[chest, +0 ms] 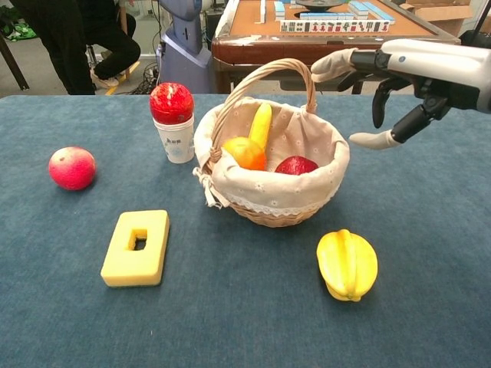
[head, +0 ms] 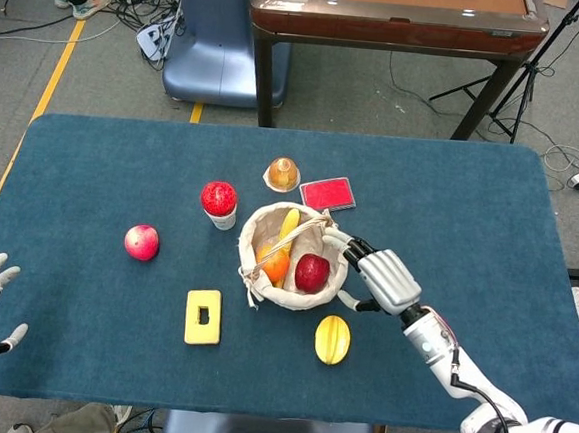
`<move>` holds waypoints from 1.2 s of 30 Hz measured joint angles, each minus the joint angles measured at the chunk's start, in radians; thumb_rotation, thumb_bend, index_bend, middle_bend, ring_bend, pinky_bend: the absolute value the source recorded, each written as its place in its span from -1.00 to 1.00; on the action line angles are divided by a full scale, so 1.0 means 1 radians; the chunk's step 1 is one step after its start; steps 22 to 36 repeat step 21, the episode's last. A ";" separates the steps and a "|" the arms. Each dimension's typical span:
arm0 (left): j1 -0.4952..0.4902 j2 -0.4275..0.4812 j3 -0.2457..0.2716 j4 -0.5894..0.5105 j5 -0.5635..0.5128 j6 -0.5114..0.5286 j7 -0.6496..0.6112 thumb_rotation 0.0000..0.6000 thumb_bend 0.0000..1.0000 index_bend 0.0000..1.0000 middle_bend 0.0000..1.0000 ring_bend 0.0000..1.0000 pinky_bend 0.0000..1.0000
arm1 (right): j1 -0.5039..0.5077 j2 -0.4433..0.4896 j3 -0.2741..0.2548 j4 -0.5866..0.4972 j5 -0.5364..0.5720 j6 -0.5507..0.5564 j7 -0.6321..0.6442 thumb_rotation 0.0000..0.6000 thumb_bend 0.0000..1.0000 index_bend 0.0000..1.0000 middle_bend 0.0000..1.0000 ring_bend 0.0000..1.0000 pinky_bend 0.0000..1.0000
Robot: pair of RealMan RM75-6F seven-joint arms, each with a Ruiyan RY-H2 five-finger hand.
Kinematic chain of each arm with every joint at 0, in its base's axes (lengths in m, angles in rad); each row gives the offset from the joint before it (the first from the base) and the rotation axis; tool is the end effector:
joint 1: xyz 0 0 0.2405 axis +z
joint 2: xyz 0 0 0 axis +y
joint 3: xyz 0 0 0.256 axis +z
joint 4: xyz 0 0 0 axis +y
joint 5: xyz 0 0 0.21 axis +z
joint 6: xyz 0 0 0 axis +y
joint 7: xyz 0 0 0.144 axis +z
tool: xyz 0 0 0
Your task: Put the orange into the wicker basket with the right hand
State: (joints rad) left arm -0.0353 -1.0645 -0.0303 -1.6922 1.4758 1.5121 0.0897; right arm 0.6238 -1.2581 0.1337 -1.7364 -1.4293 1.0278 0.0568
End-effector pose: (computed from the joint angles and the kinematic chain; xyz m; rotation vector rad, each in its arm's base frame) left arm -0.3109 0.1607 0.1712 -1.3569 -0.8896 -0.8128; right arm -0.1481 -0.3021 0.0584 1.9023 -1.0855 1.2085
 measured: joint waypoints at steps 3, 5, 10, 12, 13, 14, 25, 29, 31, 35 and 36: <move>0.001 0.001 -0.001 0.002 -0.004 0.000 -0.004 1.00 -0.48 -0.64 -1.00 -1.00 -1.00 | -0.022 0.029 -0.013 -0.010 -0.011 0.029 -0.027 1.00 -0.38 -0.79 -0.81 -0.74 -0.03; 0.001 0.001 -0.002 0.005 -0.005 0.000 -0.007 1.00 -0.48 -0.64 -1.00 -1.00 -1.00 | -0.044 0.049 -0.024 -0.015 -0.014 0.055 -0.062 1.00 -0.38 -0.79 -0.80 -0.74 -0.03; -0.001 0.001 -0.002 0.008 -0.002 -0.002 -0.011 1.00 -0.48 -0.64 -1.00 -1.00 -1.00 | -0.127 0.094 -0.057 -0.022 -0.012 0.152 -0.150 1.00 -0.38 -0.79 -0.79 -0.74 -0.03; -0.003 0.000 -0.002 0.009 0.000 -0.004 -0.012 1.00 -0.48 -0.64 -1.00 -1.00 -1.00 | -0.169 0.111 -0.070 -0.022 -0.008 0.203 -0.177 1.00 -0.38 -0.78 -0.78 -0.74 -0.03; -0.003 0.000 -0.002 0.009 0.000 -0.004 -0.012 1.00 -0.48 -0.64 -1.00 -1.00 -1.00 | -0.187 0.117 -0.075 -0.021 -0.007 0.225 -0.187 1.00 -0.38 -0.79 -0.78 -0.74 -0.03; -0.005 0.000 -0.003 0.009 0.001 -0.005 -0.013 1.00 -0.48 -0.64 -1.00 -1.00 -1.00 | -0.211 0.124 -0.082 -0.019 -0.004 0.254 -0.197 1.00 -0.38 -0.79 -0.78 -0.74 -0.03; -0.011 -0.004 -0.004 0.010 0.005 -0.011 -0.009 1.00 -0.48 -0.64 -1.00 -1.00 -1.00 | -0.344 0.166 -0.122 -0.004 -0.005 0.390 -0.193 1.00 -0.38 -0.79 -0.77 -0.73 -0.03; -0.011 -0.004 -0.004 0.010 0.005 -0.011 -0.009 1.00 -0.48 -0.64 -1.00 -1.00 -1.00 | -0.344 0.166 -0.122 -0.004 -0.005 0.390 -0.193 1.00 -0.38 -0.79 -0.77 -0.73 -0.03; -0.011 -0.004 -0.004 0.010 0.005 -0.011 -0.009 1.00 -0.48 -0.64 -1.00 -1.00 -1.00 | -0.344 0.166 -0.122 -0.004 -0.005 0.390 -0.193 1.00 -0.38 -0.79 -0.77 -0.73 -0.03; -0.011 -0.004 -0.004 0.010 0.005 -0.011 -0.009 1.00 -0.48 -0.64 -1.00 -1.00 -1.00 | -0.344 0.166 -0.122 -0.004 -0.005 0.390 -0.193 1.00 -0.38 -0.79 -0.77 -0.73 -0.03; -0.011 -0.004 -0.004 0.010 0.005 -0.011 -0.009 1.00 -0.48 -0.64 -1.00 -1.00 -1.00 | -0.344 0.166 -0.122 -0.004 -0.005 0.390 -0.193 1.00 -0.38 -0.79 -0.77 -0.73 -0.03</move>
